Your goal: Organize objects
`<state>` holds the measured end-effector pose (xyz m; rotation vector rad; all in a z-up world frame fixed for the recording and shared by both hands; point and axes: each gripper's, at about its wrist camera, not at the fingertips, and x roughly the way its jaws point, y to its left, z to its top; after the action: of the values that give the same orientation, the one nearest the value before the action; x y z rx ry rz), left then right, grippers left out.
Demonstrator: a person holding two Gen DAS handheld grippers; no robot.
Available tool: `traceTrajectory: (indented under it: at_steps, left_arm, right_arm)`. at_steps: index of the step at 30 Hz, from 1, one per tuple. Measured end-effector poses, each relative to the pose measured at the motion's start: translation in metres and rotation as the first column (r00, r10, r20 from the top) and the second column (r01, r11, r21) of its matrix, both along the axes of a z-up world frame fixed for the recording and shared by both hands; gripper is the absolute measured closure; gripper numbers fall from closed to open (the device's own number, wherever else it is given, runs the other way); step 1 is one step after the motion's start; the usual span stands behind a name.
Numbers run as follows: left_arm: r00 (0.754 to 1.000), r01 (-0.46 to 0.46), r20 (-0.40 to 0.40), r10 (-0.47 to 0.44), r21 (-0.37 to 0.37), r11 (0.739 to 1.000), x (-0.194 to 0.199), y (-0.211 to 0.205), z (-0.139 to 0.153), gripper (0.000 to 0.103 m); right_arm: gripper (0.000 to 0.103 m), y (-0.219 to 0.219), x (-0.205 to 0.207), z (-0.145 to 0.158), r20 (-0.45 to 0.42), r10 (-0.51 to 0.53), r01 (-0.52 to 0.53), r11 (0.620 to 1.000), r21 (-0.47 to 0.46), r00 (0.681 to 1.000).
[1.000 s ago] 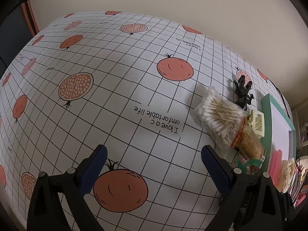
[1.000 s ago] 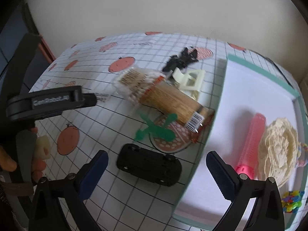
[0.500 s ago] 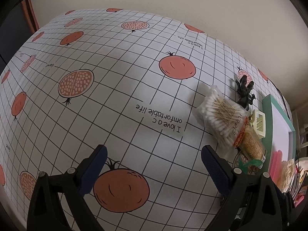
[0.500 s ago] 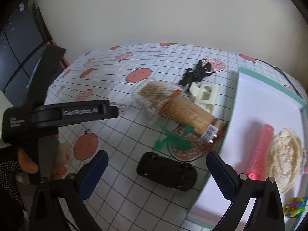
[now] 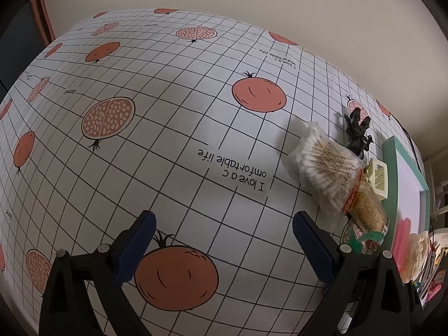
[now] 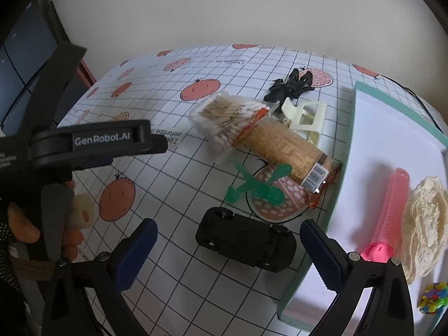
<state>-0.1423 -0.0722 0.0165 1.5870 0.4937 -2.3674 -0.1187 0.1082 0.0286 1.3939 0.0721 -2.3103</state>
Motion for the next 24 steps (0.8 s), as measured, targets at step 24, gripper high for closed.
traceTrajectory:
  at_steps: [24]
  left_arm:
    - [0.977,0.212,-0.040,-0.210,0.059,0.975,-0.012,0.045,-0.003,0.005]
  right_arm:
    - [0.000,0.019,-0.006,-0.002,0.011,-0.087,0.087,0.995,0.044,0.996]
